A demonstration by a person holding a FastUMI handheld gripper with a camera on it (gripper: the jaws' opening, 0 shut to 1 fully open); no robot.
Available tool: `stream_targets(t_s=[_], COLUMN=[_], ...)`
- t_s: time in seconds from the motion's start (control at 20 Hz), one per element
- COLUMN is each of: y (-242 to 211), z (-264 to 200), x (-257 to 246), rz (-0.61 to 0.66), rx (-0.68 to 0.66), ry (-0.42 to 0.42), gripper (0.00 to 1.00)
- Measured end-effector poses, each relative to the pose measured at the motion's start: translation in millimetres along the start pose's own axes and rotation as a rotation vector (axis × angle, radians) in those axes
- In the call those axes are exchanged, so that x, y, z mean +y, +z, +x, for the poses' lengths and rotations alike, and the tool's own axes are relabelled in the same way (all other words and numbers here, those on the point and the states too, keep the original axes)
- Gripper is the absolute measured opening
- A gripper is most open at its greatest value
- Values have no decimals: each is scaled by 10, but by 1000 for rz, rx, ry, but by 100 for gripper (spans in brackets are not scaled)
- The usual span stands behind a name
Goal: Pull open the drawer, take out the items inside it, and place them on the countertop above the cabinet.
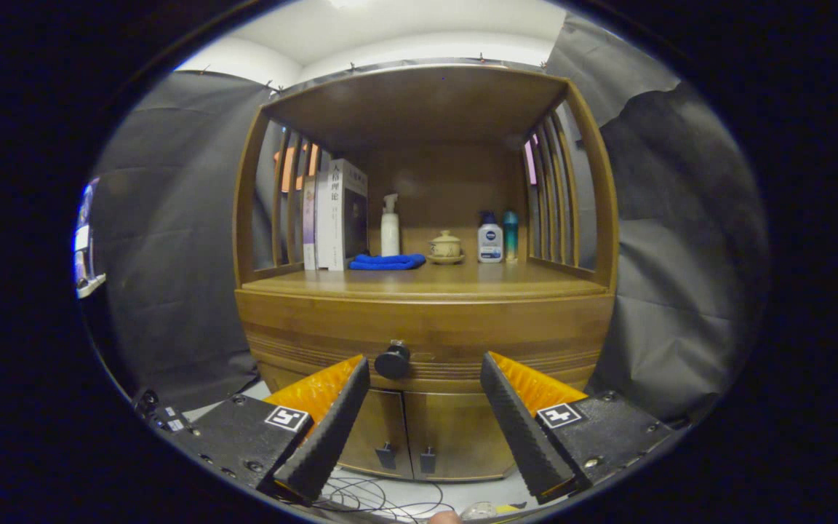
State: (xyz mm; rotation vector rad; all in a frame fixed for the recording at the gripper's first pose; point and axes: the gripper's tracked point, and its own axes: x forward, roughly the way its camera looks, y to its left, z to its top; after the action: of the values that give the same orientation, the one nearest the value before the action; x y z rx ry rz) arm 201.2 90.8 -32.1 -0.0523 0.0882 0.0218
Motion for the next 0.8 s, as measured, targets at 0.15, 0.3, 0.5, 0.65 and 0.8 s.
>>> stream_targets(t_s=[0.15,0.3,0.5,0.65,0.8], y=[-191,-312,-354,-393,-383], z=[328,565,787,883,939], x=[120,215,229,190,149], rz=[0,16,-22,-20,-22], rx=[36,67,77,91,102], ry=[-13,-17,-48,-58,-67], gripper=[99,99,99,99,93])
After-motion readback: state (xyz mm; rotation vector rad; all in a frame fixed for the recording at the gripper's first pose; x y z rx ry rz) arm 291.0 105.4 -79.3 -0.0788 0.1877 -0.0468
